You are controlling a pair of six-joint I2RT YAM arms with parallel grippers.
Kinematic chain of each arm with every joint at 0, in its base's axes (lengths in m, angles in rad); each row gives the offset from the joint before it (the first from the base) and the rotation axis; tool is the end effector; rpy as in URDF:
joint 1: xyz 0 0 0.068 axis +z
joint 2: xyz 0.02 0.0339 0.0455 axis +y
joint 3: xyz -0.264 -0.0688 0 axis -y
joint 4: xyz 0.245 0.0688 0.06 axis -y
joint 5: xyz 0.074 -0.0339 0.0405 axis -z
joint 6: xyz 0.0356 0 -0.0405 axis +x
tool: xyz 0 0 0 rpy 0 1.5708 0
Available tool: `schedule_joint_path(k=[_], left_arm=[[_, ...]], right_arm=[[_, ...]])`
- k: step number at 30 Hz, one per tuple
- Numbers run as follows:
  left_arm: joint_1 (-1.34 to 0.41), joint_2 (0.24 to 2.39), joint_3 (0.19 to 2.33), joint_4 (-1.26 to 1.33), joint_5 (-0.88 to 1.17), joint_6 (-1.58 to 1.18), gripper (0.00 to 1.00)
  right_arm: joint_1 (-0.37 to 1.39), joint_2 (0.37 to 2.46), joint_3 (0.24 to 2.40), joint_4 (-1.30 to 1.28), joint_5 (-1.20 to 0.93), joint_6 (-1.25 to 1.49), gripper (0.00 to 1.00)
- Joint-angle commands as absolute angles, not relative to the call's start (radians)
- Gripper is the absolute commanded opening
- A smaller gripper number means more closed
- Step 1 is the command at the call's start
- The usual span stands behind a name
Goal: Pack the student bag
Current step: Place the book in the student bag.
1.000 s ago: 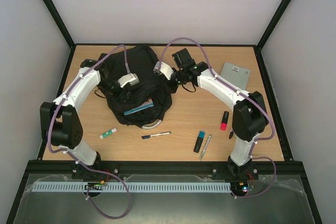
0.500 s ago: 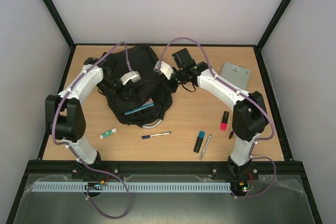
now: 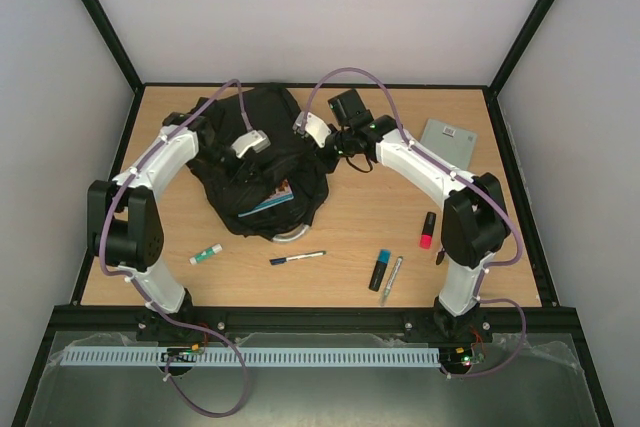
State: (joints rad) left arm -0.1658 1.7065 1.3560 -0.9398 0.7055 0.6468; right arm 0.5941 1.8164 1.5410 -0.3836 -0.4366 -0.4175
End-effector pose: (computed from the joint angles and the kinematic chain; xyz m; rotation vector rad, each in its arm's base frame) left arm 0.3260 -0.0780 0.2501 1.1451 2.3216 -0.8374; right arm 0.3398 0.2477 0.2956 -1.2789 1.8137 0.5829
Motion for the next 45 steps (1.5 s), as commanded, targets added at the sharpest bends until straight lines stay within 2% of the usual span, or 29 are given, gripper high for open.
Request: schedule_joint_path(k=[1, 2, 4, 9, 11, 13, 15, 20, 25, 30, 37, 39, 42, 45], left_arm=[[-0.166, 1.715, 1.407, -0.919, 0.694, 0.670, 0.27], [-0.167, 1.709, 1.415, -0.930, 0.701, 0.680, 0.20], [-0.166, 1.700, 1.427, -0.939, 0.721, 0.688, 0.11], [-0.166, 1.697, 1.468, -0.979, 0.763, 0.688, 0.03], [-0.165, 1.701, 1.495, -1.007, 0.767, 0.697, 0.02], [-0.164, 1.715, 1.527, -1.046, 0.772, 0.714, 0.02], [-0.163, 1.738, 1.569, -1.089, 0.780, 0.742, 0.02], [-0.155, 1.787, 1.645, -1.160, 0.822, 0.752, 0.02], [-0.155, 1.809, 1.693, -1.216, 0.857, 0.763, 0.02], [-0.155, 1.810, 1.712, -1.248, 0.863, 0.775, 0.02], [-0.156, 1.823, 1.751, -1.283, 0.888, 0.775, 0.02], [-0.158, 1.828, 1.764, -1.290, 0.905, 0.771, 0.02], [-0.161, 1.827, 1.780, -1.284, 0.918, 0.756, 0.03], [-0.161, 1.832, 1.792, -1.293, 0.926, 0.751, 0.02]], right_arm=[[0.595, 1.818, 1.578, -0.367, -0.450, -0.400, 0.01], [0.594, 1.817, 1.578, -0.368, -0.450, -0.400, 0.01], [0.595, 1.816, 1.578, -0.368, -0.451, -0.399, 0.01], [0.595, 1.797, 1.604, -0.393, -0.480, -0.409, 0.04], [0.595, 1.767, 1.603, -0.419, -0.515, -0.445, 0.13], [0.596, 1.740, 1.593, -0.445, -0.536, -0.511, 0.32], [0.598, 1.711, 1.586, -0.470, -0.543, -0.575, 0.39], [0.637, 1.654, 1.515, -0.521, -0.539, -0.743, 0.38], [0.723, 1.645, 1.417, -0.499, -0.490, -0.851, 0.27], [0.766, 1.706, 1.397, -0.436, -0.460, -0.851, 0.19], [0.810, 1.800, 1.376, -0.342, -0.374, -0.920, 0.15], [0.822, 1.819, 1.353, -0.307, -0.354, -0.958, 0.17], [0.838, 1.843, 1.323, -0.240, -0.320, -0.994, 0.33], [0.844, 1.886, 1.325, -0.188, -0.284, -0.998, 0.37]])
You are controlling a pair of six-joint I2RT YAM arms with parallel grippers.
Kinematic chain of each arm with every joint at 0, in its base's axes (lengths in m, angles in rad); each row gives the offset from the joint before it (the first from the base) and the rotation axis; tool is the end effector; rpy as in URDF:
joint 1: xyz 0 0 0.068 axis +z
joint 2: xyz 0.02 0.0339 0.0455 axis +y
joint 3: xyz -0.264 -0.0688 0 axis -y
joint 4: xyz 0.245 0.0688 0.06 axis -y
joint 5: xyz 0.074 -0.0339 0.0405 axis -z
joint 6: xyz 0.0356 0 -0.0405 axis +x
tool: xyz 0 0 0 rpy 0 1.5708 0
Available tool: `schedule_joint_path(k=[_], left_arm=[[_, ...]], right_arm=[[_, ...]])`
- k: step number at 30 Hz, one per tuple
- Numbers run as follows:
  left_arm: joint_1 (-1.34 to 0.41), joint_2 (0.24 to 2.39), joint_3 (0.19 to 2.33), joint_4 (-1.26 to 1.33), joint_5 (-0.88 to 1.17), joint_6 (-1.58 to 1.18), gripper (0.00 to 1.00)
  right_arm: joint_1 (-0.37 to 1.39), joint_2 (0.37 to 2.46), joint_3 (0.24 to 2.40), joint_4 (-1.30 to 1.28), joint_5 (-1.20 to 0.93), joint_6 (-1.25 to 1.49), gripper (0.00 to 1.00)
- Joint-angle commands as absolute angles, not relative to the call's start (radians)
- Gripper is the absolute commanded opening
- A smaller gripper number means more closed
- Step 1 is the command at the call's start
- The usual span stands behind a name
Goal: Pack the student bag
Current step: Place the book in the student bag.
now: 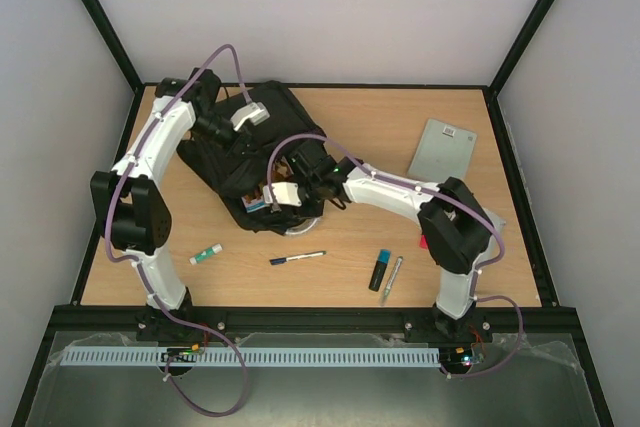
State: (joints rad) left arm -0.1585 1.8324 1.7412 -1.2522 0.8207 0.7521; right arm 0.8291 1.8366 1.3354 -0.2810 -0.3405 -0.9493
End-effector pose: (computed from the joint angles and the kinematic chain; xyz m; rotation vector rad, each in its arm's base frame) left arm 0.3513 -0.0825 0.3102 1.2234 2.2134 -0.9665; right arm 0.2678 0.3098 0.2273 -1.9025 1.3302 0.3395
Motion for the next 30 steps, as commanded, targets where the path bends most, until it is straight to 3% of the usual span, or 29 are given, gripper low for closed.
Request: schedule_joint_path(k=[1, 16, 22, 30], left_arm=[[-0.162, 1.831, 1.790, -1.294, 0.928, 0.751, 0.02], [-0.164, 1.811, 1.758, -1.296, 0.936, 0.760, 0.03], [-0.166, 1.814, 1.753, -1.298, 0.935, 0.758, 0.02], [-0.165, 1.836, 1.750, -1.294, 0.901, 0.759, 0.02]], right_arm=[[0.844, 1.903, 1.331, -0.178, -0.271, -0.996, 0.37], [0.844, 2.122, 1.455, 0.067, 0.001, -0.978, 0.35], [0.837, 2.180, 1.479, 0.222, 0.129, -0.919, 0.47], [0.827, 2.092, 1.514, -0.126, -0.131, -0.923, 0.45]])
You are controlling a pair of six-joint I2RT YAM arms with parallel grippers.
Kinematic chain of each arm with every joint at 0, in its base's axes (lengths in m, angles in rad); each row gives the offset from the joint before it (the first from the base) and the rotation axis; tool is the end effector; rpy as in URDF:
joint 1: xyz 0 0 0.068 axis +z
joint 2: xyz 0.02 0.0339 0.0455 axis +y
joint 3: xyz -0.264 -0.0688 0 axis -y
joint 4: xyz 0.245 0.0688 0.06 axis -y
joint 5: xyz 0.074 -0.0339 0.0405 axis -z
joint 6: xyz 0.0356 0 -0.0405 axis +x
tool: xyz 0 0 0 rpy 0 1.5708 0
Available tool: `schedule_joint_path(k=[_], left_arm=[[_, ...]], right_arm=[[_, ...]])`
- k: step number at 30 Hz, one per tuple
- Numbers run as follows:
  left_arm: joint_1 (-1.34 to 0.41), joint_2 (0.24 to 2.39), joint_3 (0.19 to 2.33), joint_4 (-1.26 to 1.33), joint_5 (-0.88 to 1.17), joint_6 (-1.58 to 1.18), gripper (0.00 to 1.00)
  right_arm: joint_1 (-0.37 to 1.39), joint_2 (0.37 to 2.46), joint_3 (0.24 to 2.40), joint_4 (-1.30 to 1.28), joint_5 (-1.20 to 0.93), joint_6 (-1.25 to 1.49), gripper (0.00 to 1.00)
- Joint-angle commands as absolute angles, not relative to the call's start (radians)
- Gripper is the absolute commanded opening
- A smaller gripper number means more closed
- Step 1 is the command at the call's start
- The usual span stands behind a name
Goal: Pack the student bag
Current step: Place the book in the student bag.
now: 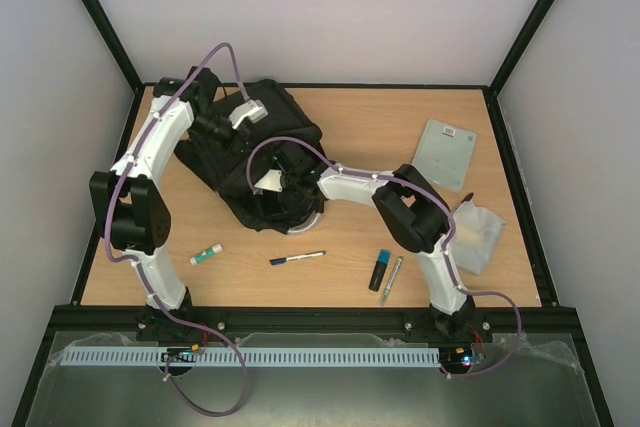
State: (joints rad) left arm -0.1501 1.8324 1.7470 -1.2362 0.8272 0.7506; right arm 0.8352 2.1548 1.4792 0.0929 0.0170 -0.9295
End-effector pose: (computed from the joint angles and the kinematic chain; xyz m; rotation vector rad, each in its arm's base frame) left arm 0.3537 -0.0800 0.3123 1.2139 2.1945 -0.9572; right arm 0.3264 0.3598 0.1670 -1.6573 1.3763 -0.0730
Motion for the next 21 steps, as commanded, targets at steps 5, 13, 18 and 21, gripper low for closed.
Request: schedule_joint_path(k=[5, 13, 18, 21], left_arm=[[-0.163, 1.855, 1.711, -1.223, 0.848, 0.752, 0.03], [-0.204, 1.884, 1.609, -1.139, 0.760, 0.771, 0.04], [-0.225, 1.840, 1.461, -1.064, 0.741, 0.772, 0.07], [-0.225, 1.826, 1.381, -1.030, 0.734, 0.775, 0.07]], right_arm=[[0.827, 1.915, 1.420, -0.275, -0.254, -0.942, 0.43], [0.763, 1.723, 1.313, -0.494, -0.298, -0.833, 0.43], [0.694, 1.596, 1.239, -0.596, -0.250, -0.833, 0.43], [0.645, 1.499, 1.172, -0.593, -0.193, -0.827, 0.42]])
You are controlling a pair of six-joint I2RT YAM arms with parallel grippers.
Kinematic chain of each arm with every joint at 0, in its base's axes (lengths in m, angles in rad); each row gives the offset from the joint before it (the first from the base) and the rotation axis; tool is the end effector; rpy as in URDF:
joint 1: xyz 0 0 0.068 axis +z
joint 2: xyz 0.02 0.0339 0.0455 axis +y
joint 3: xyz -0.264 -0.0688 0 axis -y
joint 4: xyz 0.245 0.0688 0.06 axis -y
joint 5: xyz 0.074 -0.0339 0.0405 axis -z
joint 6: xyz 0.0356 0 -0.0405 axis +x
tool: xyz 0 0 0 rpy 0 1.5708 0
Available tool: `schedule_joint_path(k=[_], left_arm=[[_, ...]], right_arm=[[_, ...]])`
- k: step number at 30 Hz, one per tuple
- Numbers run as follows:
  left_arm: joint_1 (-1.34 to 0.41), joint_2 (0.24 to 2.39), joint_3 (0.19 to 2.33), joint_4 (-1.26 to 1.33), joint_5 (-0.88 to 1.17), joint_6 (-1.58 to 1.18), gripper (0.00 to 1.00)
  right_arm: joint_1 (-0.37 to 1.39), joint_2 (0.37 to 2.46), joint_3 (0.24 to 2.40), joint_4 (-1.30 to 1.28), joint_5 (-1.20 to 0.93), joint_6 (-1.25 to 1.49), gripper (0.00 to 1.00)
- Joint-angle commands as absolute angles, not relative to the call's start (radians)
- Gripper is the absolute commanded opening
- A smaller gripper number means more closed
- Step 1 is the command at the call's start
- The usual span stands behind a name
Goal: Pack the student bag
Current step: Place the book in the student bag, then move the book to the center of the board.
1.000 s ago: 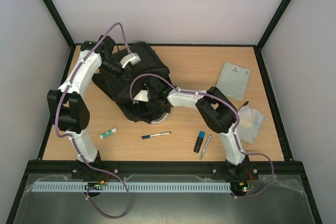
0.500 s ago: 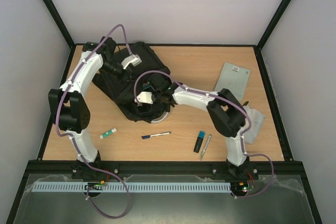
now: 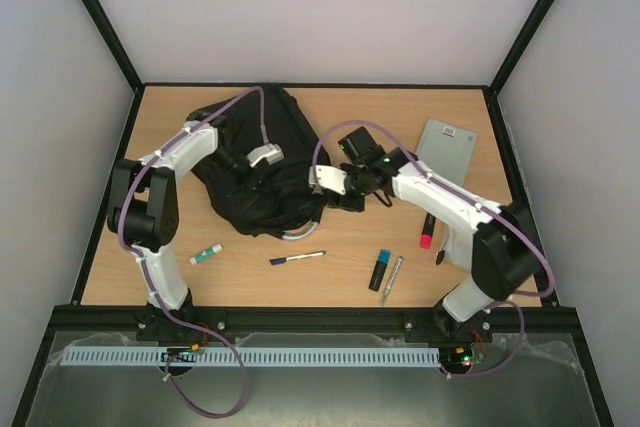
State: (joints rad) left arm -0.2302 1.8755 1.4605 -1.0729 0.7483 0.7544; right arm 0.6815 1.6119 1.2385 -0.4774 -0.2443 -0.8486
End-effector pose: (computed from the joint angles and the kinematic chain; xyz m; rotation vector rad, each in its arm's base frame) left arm 0.3410 -0.1048 0.2217 1.3146 2.3580 -0.9947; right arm 0.2683 0.2287 0.2622 -1.7400 1.6524 0.2179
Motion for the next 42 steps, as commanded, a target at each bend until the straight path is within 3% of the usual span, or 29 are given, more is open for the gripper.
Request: schedule_joint_path(k=[1, 7, 12, 14, 17, 21, 27, 33, 38, 42], left_arm=[[-0.227, 1.822, 1.357, -1.016, 0.733, 0.775, 0.07], [-0.237, 1.842, 1.274, -0.930, 0.732, 0.733, 0.09], [-0.229, 1.856, 1.286, -0.921, 0.705, 0.698, 0.37], [-0.219, 1.837, 1.292, -0.929, 0.695, 0.698, 0.44], [-0.216, 1.818, 1.316, -0.975, 0.663, 0.712, 0.52], [-0.213, 1.798, 1.344, -1.046, 0.628, 0.737, 0.61], [-0.206, 1.723, 1.373, -1.057, 0.599, 0.737, 0.67], [-0.208, 1.714, 1.455, -1.024, 0.634, 0.649, 0.79], [-0.245, 1.729, 1.486, -0.871, 0.482, 0.423, 0.74], [-0.254, 1.744, 1.503, -0.799, 0.430, 0.274, 0.78]], right_arm=[[0.622, 1.475, 1.161, -0.599, -0.182, -0.813, 0.42], [0.400, 1.452, 1.173, -0.646, -0.204, -0.663, 0.43], [0.202, 1.533, 1.245, -0.662, -0.252, -0.506, 0.43], [0.129, 1.567, 1.267, -0.649, -0.261, -0.454, 0.44], [0.040, 1.608, 1.285, -0.595, -0.195, -0.368, 0.57], [-0.068, 1.676, 1.328, -0.565, -0.122, -0.295, 0.65], [-0.202, 1.809, 1.436, -0.599, -0.107, -0.183, 0.67], [-0.228, 1.858, 1.456, -0.590, -0.094, -0.178, 0.68], [-0.246, 1.912, 1.476, -0.584, -0.075, -0.172, 0.69], [-0.272, 1.977, 1.538, -0.595, -0.082, -0.153, 0.73]])
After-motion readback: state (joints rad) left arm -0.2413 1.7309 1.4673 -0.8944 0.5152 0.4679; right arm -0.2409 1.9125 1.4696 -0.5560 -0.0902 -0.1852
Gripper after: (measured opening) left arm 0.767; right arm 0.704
